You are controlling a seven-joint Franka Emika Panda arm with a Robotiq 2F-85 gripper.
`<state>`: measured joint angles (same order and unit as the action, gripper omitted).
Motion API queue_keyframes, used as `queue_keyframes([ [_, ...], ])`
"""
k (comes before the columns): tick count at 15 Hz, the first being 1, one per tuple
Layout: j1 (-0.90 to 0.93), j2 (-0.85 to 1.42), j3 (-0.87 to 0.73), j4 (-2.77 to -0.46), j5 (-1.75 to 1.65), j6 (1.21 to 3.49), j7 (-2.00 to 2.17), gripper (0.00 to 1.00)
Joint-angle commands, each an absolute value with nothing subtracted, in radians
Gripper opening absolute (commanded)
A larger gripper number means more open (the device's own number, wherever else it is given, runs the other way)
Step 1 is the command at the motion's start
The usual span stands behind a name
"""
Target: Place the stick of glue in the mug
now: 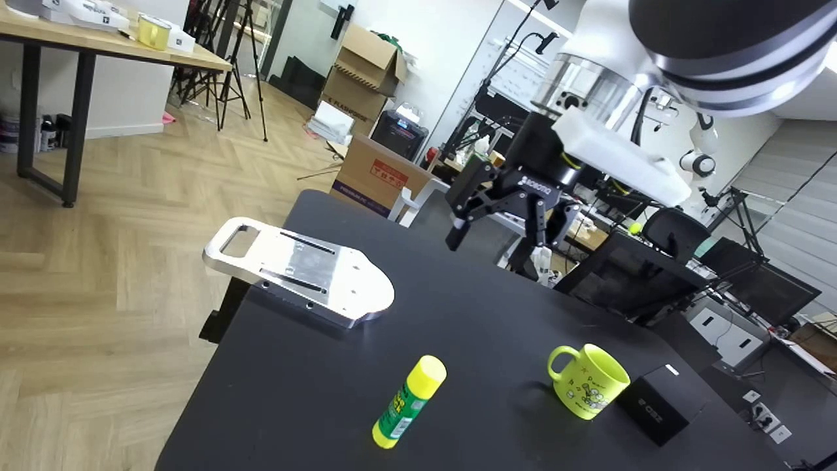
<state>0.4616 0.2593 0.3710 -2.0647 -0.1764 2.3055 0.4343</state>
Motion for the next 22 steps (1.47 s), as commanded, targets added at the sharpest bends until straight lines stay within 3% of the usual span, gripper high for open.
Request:
queue_keyframes([
  [1,0.523,0.339,0.377,-1.98,-0.177,2.266,0.388,1.0],
  [10,0.542,0.332,0.353,-2.013,-0.17,2.283,0.402,1.0],
  [16,0.592,0.315,0.357,-2.131,-0.162,2.443,0.474,1.0],
  [22,0.703,0.291,0.241,-2.27,-0.328,2.529,0.651,1.0],
])
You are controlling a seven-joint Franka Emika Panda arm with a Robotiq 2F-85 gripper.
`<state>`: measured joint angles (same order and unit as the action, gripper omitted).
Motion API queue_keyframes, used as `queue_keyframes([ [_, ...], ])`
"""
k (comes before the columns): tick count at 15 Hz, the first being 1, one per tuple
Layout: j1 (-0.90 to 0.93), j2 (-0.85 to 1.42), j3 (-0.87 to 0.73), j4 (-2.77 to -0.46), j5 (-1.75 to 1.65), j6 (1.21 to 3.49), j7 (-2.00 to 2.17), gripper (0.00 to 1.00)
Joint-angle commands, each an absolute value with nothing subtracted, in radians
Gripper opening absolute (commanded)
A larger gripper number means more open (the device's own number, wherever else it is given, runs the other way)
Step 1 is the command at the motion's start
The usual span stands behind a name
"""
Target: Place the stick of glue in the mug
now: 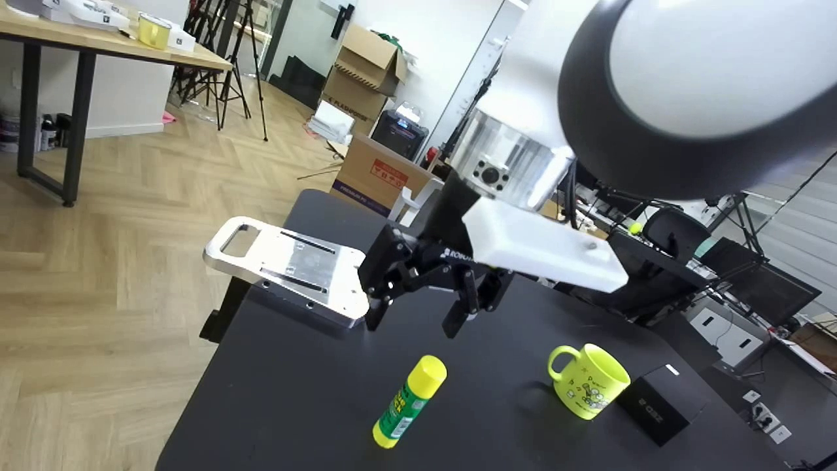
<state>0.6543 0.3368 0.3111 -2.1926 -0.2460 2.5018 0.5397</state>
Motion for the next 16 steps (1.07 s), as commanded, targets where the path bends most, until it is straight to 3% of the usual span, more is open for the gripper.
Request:
queue_keyframes([
  [1,0.716,0.285,0.216,-2.285,-0.361,2.521,0.684,1.0],
  [15,0.647,0.308,0.26,-2.365,-0.11,2.687,0.576,1.0],
  [16,0.642,0.309,0.266,-2.368,-0.085,2.697,0.558,0.83],
])
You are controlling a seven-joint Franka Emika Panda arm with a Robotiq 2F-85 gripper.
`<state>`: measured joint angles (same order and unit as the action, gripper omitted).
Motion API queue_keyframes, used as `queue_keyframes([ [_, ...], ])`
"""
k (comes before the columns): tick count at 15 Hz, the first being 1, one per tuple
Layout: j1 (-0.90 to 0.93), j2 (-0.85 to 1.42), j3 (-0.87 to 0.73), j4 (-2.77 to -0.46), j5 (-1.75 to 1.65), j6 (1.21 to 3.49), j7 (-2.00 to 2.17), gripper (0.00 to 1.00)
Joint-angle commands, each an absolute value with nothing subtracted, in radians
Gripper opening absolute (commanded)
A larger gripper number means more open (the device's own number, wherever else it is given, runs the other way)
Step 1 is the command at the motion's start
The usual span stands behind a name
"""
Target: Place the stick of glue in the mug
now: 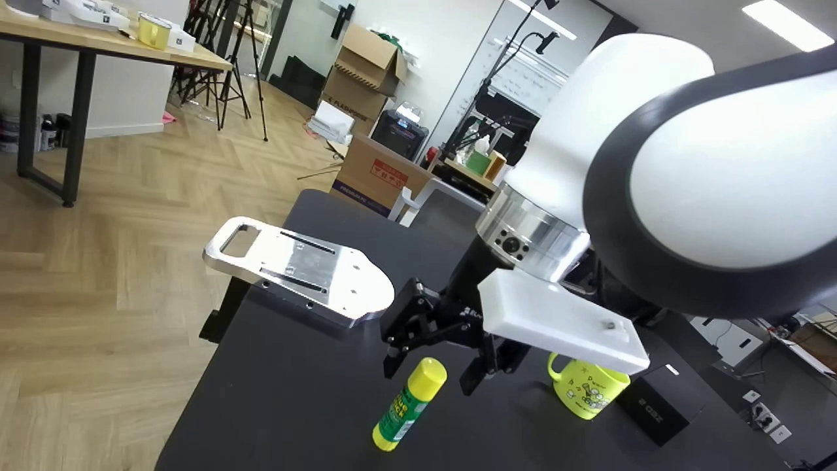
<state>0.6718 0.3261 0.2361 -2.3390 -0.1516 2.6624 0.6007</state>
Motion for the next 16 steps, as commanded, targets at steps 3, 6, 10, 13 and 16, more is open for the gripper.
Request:
queue_keyframes([
  [3,0.638,0.311,0.267,-2.379,-0.046,2.725,0.535,0.6],
  [6,0.622,0.308,0.281,-2.387,0.009,2.734,0.496,0.39],
  [10,0.528,0.275,0.376,-2.404,0.164,2.696,0.329,0.12],
  [13,0.478,0.173,0.39,-2.455,0.196,2.646,0.312,0.1],
  [16,0.48,0.008,0.305,-2.553,0.049,2.59,0.464,0.1],
])
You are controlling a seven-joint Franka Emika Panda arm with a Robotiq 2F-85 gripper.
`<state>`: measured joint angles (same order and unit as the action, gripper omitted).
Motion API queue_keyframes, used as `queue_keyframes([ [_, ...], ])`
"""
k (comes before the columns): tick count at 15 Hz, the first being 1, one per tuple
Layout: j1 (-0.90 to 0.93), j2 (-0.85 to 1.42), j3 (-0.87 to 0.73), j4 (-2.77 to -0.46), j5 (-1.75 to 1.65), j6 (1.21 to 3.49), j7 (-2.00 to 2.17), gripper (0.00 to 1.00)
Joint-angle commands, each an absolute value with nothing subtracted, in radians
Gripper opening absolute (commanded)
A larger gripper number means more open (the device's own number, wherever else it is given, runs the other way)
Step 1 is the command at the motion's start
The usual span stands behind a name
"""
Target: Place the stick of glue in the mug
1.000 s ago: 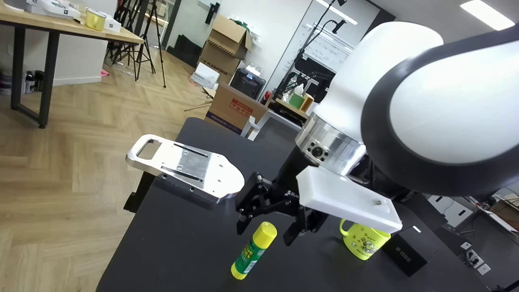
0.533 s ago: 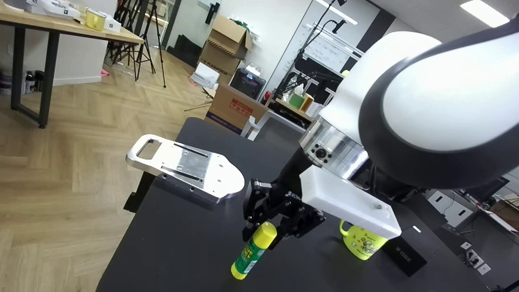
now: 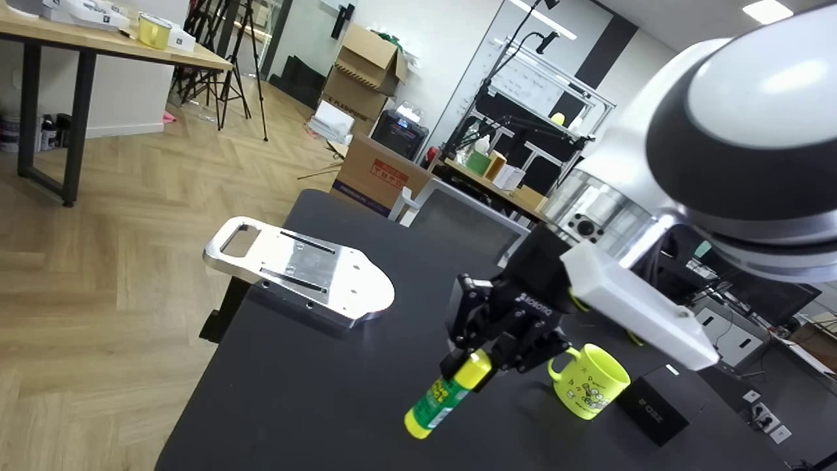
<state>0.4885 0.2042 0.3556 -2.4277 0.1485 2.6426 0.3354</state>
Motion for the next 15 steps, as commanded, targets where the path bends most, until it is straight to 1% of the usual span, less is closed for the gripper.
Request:
queue_keyframes([
  [1,0.458,-0.043,0.293,-2.588,0.006,2.582,0.486,0.1],
  [5,0.33,-0.255,0.283,-2.699,-0.152,2.537,0.586,0.1],
  [8,0.205,-0.366,0.285,-2.73,-0.234,2.503,0.58,0.1],
  [12,0.042,-0.43,0.239,-2.708,-0.303,2.486,0.487,0.1],
  [15,-0.057,-0.392,0.174,-2.65,-0.326,2.516,0.382,0.1],
])
